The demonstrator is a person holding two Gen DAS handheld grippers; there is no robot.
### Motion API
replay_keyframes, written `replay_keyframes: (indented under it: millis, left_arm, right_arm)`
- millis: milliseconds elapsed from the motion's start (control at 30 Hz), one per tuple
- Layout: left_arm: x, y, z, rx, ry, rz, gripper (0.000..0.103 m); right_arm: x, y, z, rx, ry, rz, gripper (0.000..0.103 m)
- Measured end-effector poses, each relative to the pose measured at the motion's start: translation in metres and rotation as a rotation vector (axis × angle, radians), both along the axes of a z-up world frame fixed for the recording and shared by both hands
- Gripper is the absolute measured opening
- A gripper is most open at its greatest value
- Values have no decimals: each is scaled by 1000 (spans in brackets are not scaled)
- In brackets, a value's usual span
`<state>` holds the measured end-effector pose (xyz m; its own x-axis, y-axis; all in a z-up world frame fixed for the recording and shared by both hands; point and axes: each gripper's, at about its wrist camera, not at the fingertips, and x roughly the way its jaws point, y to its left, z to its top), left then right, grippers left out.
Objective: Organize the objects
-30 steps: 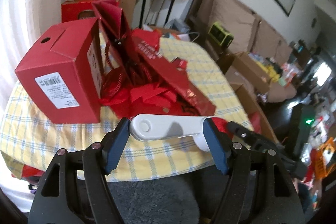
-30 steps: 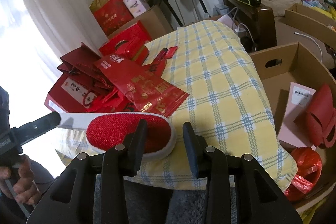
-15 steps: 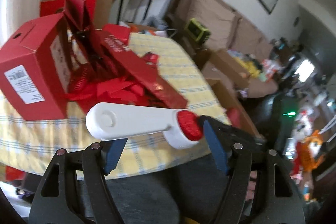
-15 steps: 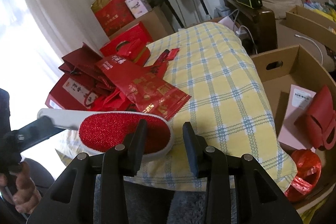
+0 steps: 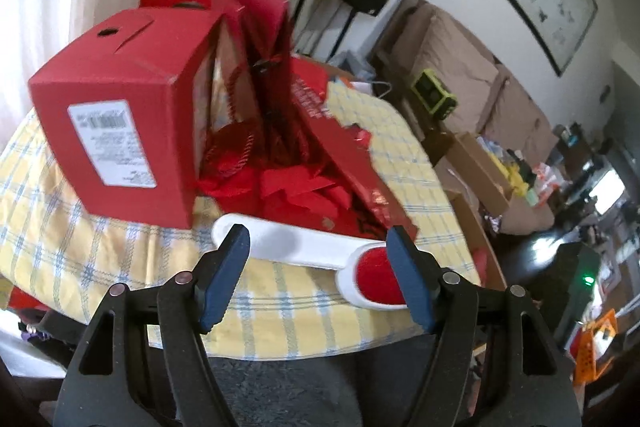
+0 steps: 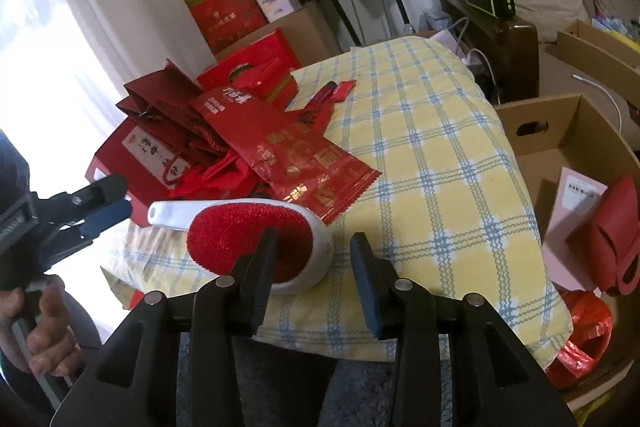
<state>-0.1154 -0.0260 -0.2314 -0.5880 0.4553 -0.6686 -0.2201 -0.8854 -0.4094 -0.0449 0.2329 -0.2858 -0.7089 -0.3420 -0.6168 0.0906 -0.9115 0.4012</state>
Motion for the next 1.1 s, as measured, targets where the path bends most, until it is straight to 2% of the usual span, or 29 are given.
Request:
replay_keyframes:
  millis: [267, 400, 567, 700, 767, 900, 1000, 1067, 1100]
  left_arm:
    - [-15, -26, -19, 2, -69, 91, 65]
    - [-19, -25, -30, 1, -89, 87, 65]
    - [-26, -20, -33, 2, -72, 63, 65]
    - [-34, -14, -39, 1, -108, 18, 64]
    - [-36, -12, -44, 21, -125, 1, 60]
    - [-41, -10, -48, 77, -128, 2, 61]
    - [-42, -8, -48, 112, -132, 0, 54]
    - [-42, -4, -47, 137, -133, -30, 41]
    - [-42, 0, -47, 139, -134, -48, 38]
  right_arm:
    - [0, -4, 1, 27, 5, 10, 38]
    - [0, -3, -1, 8, 1, 11, 39]
    - [-1, -1, -2, 7, -1, 9, 43]
    - [-1, 0, -3, 5, -2, 8, 43]
    - [-1, 0, -3, 2, -3, 9, 43]
    - [-1, 1, -4, -6, -6, 6, 45]
    - [-2, 7, -6, -25, -11, 3, 47]
    - [-1, 9, -6, -28, -10, 1, 47]
    - [-2, 9, -6, -26, -10, 1, 47]
